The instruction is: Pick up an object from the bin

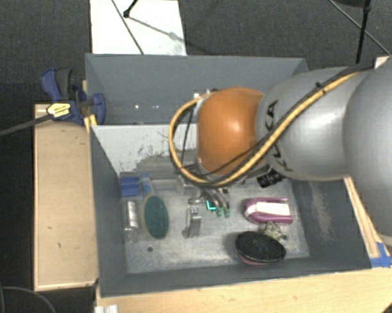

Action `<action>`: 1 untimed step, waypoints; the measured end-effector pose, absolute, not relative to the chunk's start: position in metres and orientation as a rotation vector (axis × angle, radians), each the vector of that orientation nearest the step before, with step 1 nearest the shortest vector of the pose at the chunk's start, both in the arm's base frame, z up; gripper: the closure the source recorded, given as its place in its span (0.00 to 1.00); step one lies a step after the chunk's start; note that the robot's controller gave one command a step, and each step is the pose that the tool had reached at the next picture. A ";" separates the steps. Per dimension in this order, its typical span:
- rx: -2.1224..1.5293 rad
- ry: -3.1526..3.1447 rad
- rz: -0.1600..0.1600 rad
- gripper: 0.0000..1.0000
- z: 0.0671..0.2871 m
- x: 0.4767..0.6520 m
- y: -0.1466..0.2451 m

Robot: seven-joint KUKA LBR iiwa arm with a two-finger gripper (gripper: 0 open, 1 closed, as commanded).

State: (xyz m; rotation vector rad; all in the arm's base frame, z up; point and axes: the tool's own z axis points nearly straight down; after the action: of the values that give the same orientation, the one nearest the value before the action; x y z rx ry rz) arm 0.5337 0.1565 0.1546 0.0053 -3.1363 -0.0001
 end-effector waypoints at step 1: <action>0.272 -3.149 0.002 0.00 0.075 0.536 0.226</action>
Offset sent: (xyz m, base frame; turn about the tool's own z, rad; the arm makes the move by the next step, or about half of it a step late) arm -0.0046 0.0714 -0.0846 -0.1735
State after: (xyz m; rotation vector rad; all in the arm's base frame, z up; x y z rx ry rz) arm 0.5358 0.2261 0.0746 0.2718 -3.1486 0.0024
